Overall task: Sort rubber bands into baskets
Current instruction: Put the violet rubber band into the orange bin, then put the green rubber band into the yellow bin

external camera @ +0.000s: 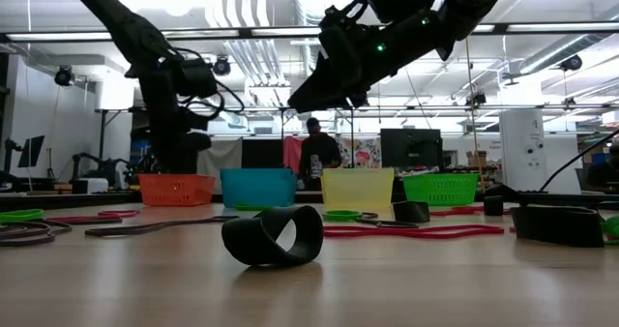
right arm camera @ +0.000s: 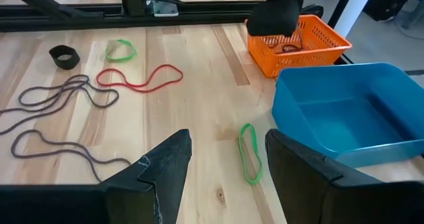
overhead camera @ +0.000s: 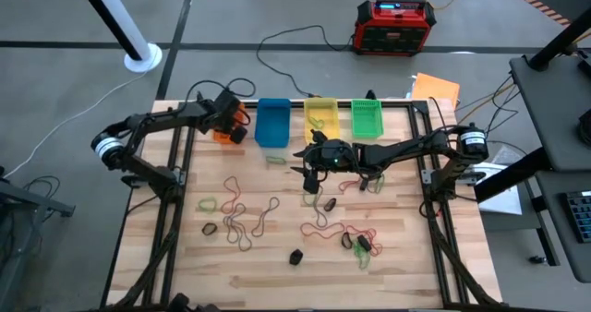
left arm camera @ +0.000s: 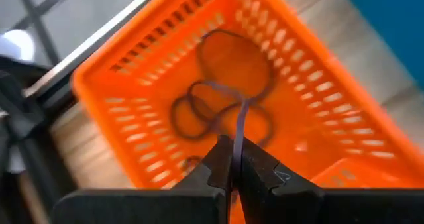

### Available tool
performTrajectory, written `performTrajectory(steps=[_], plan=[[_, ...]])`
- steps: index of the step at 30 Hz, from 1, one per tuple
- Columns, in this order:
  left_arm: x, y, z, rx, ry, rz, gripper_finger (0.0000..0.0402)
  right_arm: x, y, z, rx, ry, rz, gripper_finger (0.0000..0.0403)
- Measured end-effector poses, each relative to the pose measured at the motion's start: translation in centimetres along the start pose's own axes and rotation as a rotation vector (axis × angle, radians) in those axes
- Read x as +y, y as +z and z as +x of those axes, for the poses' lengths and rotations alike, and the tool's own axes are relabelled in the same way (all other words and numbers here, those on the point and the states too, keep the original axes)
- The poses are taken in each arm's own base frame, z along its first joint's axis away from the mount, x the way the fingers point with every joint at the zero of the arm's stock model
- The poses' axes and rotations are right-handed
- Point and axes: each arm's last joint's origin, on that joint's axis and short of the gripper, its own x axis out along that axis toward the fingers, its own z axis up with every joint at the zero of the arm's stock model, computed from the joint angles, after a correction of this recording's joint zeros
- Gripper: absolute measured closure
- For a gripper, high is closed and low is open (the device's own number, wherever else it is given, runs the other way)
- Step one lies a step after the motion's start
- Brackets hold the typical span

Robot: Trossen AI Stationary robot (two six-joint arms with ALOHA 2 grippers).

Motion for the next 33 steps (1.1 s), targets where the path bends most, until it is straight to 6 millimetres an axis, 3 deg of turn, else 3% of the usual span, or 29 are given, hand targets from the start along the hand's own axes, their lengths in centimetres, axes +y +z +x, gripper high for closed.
performTrajectory(steps=[9, 23, 28, 33], plan=[[0.4, 0.4, -0.8, -0.066, 0.062, -0.022, 0.0381, 0.0, 0.0, 0.0, 0.000, 0.006, 0.002, 0.0213], [0.3, 0.5, -1.2, -0.097, 0.053, -0.026, 0.0217, 0.0, -0.2, 0.0, 0.022, 0.007, 0.011, 0.0213], [-0.7, 0.2, -3.0, -0.170, 0.017, -0.004, 0.0203, 0.0, -0.7, 0.0, 0.051, 0.008, 0.016, 0.0213], [-2.2, -0.8, -6.2, -0.315, -0.059, 0.042, 0.0210, 0.0, -1.2, -0.1, 0.082, 0.007, 0.035, 0.0213]])
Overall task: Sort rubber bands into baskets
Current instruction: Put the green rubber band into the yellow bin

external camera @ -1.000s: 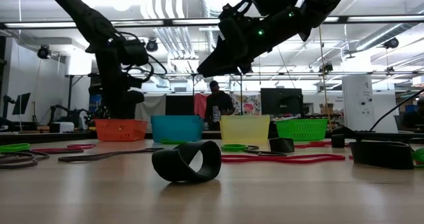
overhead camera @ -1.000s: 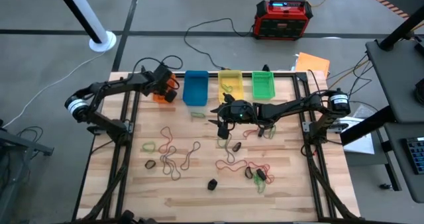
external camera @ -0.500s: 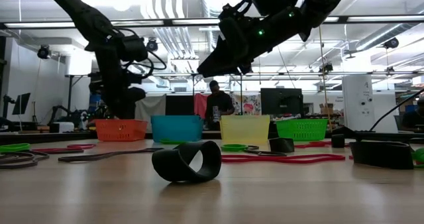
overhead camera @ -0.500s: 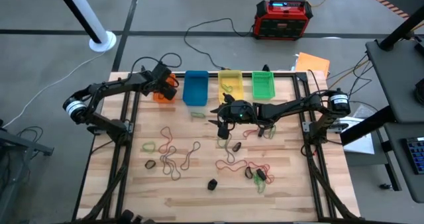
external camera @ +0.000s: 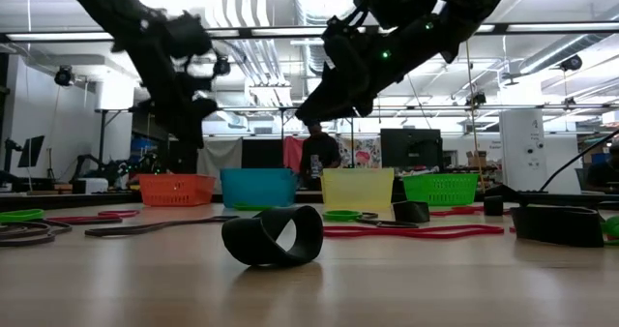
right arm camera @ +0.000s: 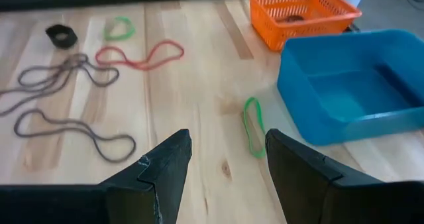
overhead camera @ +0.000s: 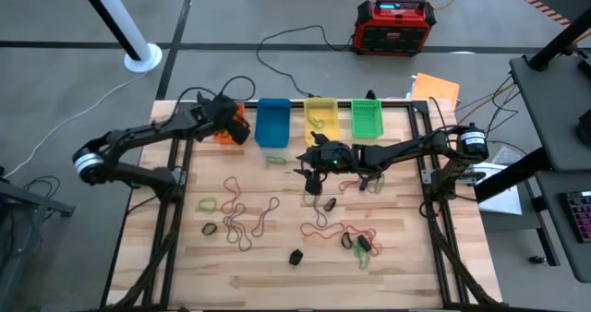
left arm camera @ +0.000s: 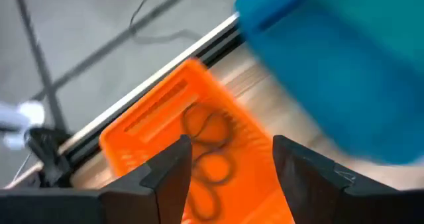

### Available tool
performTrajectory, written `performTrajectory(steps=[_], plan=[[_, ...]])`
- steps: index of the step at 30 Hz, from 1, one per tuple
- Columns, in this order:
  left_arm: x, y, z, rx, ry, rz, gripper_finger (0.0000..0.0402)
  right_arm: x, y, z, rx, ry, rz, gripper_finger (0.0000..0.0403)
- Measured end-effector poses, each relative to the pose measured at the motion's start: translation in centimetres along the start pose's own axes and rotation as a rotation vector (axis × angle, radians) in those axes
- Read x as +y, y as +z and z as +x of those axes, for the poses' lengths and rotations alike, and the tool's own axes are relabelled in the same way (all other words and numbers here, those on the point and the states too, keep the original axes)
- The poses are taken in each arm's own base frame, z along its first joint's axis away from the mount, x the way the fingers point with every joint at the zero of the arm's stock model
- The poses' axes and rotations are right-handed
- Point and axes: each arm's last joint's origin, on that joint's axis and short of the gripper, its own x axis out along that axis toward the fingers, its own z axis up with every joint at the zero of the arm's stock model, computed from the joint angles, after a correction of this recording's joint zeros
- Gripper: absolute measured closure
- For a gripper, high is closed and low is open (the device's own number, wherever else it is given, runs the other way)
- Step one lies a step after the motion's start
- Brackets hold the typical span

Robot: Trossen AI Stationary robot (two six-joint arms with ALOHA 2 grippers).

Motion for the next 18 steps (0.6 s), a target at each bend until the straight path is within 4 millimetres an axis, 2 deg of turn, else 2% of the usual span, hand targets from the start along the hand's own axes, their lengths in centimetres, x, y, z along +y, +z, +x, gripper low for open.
performTrajectory(steps=[5, 10, 13, 18], plan=[[-2.3, -1.0, -3.6, -0.167, -0.150, 0.109, 0.0217, 0.0, -0.6, 0.0, 0.065, -0.002, -0.008, 0.0213], [-4.9, -3.5, -6.2, -0.353, -0.447, 0.264, 0.0219, -0.1, -1.2, -0.5, 0.154, -0.001, -0.066, 0.0213], [-6.2, -5.4, -7.3, -0.449, -0.609, 0.333, 0.0220, -0.2, -0.7, -1.0, 0.192, 0.000, -0.117, 0.0213], [-7.1, -7.4, -8.3, -0.555, -0.694, 0.343, 0.0220, -0.4, -0.2, -1.3, 0.277, 0.002, -0.204, 0.0213]])
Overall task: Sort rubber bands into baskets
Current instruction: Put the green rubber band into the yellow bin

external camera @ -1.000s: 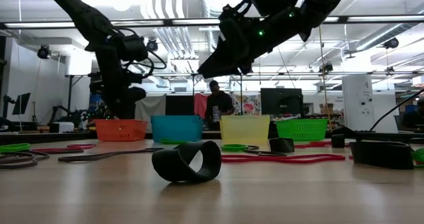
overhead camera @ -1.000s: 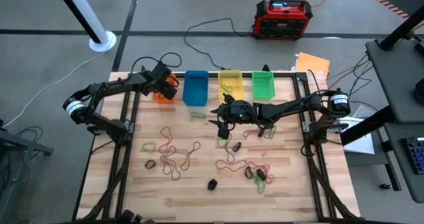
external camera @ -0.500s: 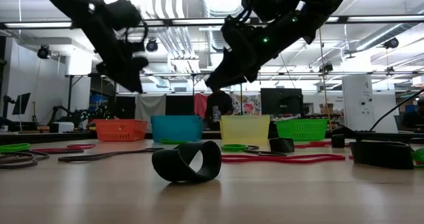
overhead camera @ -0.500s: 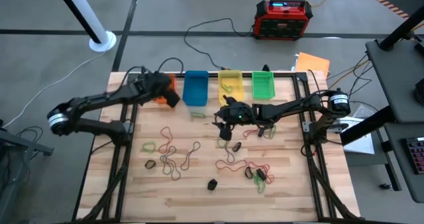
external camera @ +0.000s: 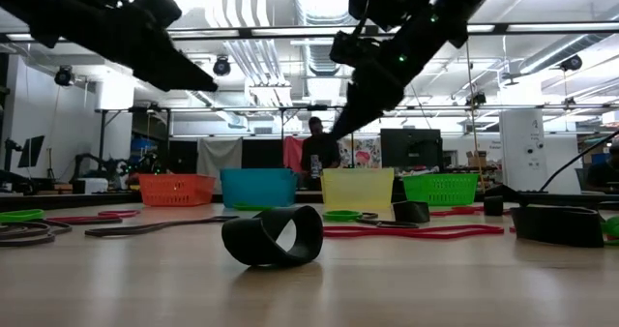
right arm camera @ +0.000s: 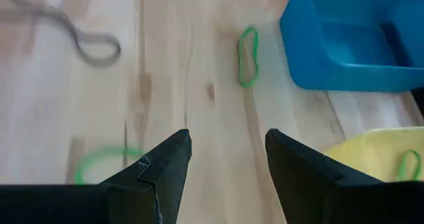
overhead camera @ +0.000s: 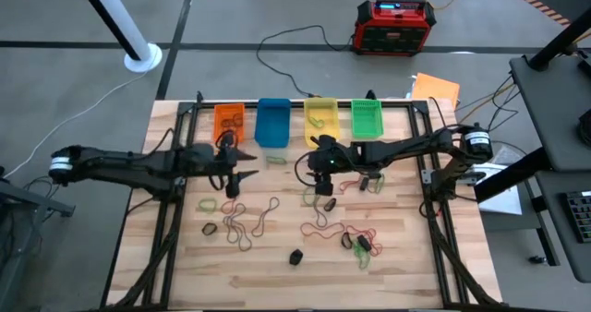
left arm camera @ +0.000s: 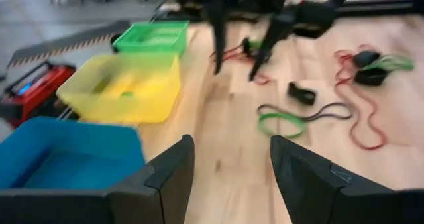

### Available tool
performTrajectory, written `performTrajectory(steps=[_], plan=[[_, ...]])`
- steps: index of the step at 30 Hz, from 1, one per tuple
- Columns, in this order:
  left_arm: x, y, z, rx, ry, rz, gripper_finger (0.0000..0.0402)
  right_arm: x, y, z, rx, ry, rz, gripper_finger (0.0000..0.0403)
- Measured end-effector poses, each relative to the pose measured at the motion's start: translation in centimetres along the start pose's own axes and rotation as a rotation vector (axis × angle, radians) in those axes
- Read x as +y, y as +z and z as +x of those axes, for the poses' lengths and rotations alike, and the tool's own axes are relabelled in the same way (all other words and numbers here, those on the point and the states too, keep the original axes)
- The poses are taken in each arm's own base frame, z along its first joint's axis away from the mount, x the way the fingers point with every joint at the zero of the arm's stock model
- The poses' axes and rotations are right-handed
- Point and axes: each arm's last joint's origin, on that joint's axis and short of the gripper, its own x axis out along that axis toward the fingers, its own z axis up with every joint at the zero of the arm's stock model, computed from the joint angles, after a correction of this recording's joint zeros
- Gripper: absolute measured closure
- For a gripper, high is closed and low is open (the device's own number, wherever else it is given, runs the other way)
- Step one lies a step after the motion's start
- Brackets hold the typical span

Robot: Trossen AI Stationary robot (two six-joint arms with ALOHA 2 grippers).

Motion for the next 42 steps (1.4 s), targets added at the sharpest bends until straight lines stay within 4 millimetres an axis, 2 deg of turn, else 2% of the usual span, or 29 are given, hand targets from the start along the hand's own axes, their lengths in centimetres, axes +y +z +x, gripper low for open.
performTrajectory(steps=[4, 8, 11, 14, 17, 21, 32, 36, 42], plan=[[-0.2, -0.3, -0.4, -0.005, 0.019, 0.005, 0.0220, 0.1, -0.9, -0.4, 0.158, 0.028, -0.055, 0.0213], [-0.1, -0.3, -0.5, -0.008, 0.022, 0.038, 0.0220, 0.3, -2.1, -0.4, 0.247, 0.040, -0.021, 0.0213], [0.0, -0.1, -0.5, -0.031, 0.051, 0.082, 0.0220, 0.3, -2.4, -0.2, 0.236, 0.033, 0.025, 0.0213], [0.1, 0.0, -0.4, -0.028, 0.117, 0.125, 0.0220, 0.2, -1.6, 0.4, 0.139, 0.018, 0.049, 0.0213], [0.3, 0.0, -0.4, -0.027, 0.169, 0.152, 0.0220, 0.1, -0.6, 1.6, 0.010, 0.013, 0.072, 0.0213], [0.4, 0.1, -0.4, -0.025, 0.178, 0.174, 0.0220, 0.1, 0.4, 3.4, -0.080, 0.004, 0.075, 0.0213], [0.4, -0.3, 0.0, 0.006, 0.180, 0.192, 0.0220, -0.1, 1.7, 9.3, -0.046, -0.012, 0.101, 0.0213], [0.4, -0.5, 0.2, 0.020, 0.178, 0.167, 0.0220, -0.2, 1.6, 11.2, -0.025, -0.021, 0.135, 0.0213], [0.3, -0.6, 0.4, 0.023, 0.177, 0.140, 0.0220, -0.4, 1.2, 13.3, 0.014, -0.151, 0.170, 0.0213]])
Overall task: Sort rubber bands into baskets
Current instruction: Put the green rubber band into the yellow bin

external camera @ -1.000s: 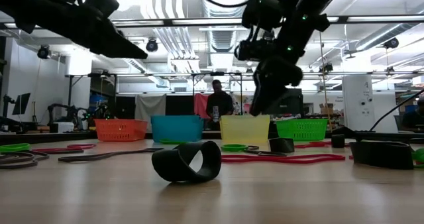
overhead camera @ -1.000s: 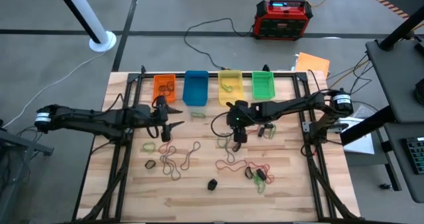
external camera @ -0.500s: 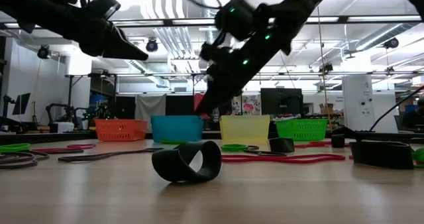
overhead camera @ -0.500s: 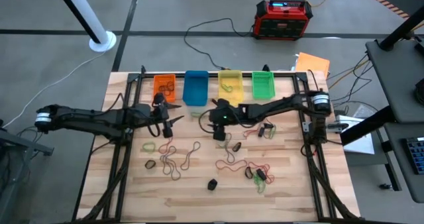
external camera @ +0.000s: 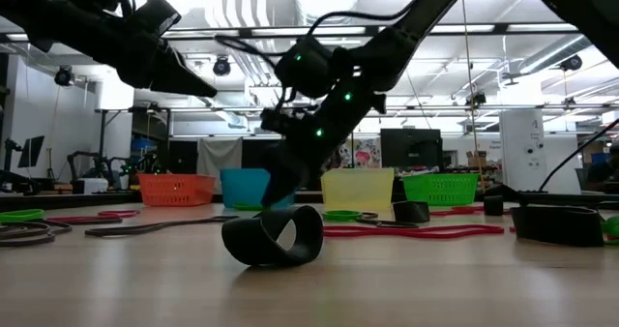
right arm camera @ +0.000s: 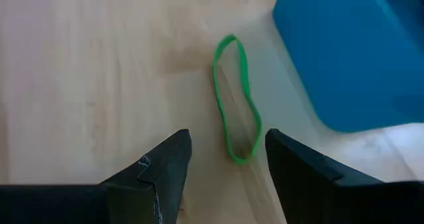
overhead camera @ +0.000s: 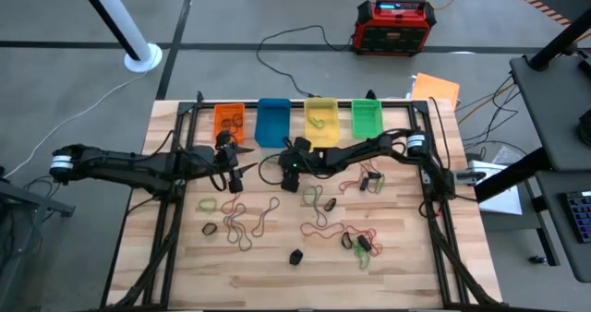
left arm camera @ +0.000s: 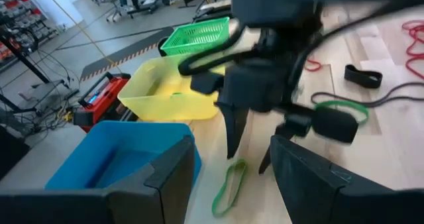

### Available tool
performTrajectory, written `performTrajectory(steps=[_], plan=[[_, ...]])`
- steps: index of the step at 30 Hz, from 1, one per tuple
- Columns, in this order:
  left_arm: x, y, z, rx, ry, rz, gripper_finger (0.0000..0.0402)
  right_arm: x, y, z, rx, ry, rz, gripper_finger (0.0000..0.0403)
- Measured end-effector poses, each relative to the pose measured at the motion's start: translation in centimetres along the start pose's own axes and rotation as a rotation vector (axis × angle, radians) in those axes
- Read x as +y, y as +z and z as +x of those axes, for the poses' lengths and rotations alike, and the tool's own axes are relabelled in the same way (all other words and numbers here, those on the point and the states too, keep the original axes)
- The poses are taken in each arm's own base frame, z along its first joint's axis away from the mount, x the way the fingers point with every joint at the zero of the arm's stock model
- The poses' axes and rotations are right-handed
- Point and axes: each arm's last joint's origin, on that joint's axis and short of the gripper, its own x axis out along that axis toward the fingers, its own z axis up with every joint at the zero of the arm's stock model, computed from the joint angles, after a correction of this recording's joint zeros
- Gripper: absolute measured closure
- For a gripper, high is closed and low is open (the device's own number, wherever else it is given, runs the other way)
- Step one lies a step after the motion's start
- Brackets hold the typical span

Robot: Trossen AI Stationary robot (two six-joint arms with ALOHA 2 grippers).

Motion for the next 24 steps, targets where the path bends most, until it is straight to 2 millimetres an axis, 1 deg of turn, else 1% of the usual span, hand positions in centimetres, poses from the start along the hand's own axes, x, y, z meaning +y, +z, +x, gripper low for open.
performTrajectory(steps=[5, 8, 10, 12, 17, 19, 24], plan=[[0.0, 0.0, 0.0, 0.000, 0.000, -0.004, 0.0220, 0.1, -0.4, 0.9, 0.009, -0.004, 0.020, 0.0217], [0.0, 0.0, 0.0, 0.000, 0.000, -0.004, 0.0220, 0.1, -0.7, 1.4, 0.018, 0.010, 0.051, 0.0231], [0.0, 0.0, 0.0, 0.002, 0.000, -0.003, 0.0220, 0.0, -0.9, 1.6, 0.022, 0.021, 0.070, 0.0251], [0.0, 0.0, 0.0, -0.002, 0.000, -0.008, 0.0220, 0.0, -1.0, 1.8, 0.027, 0.032, 0.081, 0.0279], [0.0, 0.2, 0.0, -0.016, 0.003, -0.022, 0.0220, -0.1, -0.9, 1.7, 0.024, 0.034, 0.062, 0.0374], [0.0, 0.2, 0.0, -0.016, 0.003, -0.033, 0.0220, -0.1, -0.8, 1.6, 0.024, 0.034, 0.044, 0.0386], [0.0, 0.2, 0.0, -0.017, 0.004, -0.068, 0.0220, -0.4, -0.2, 0.5, 0.020, 0.034, 0.014, 0.0394]])
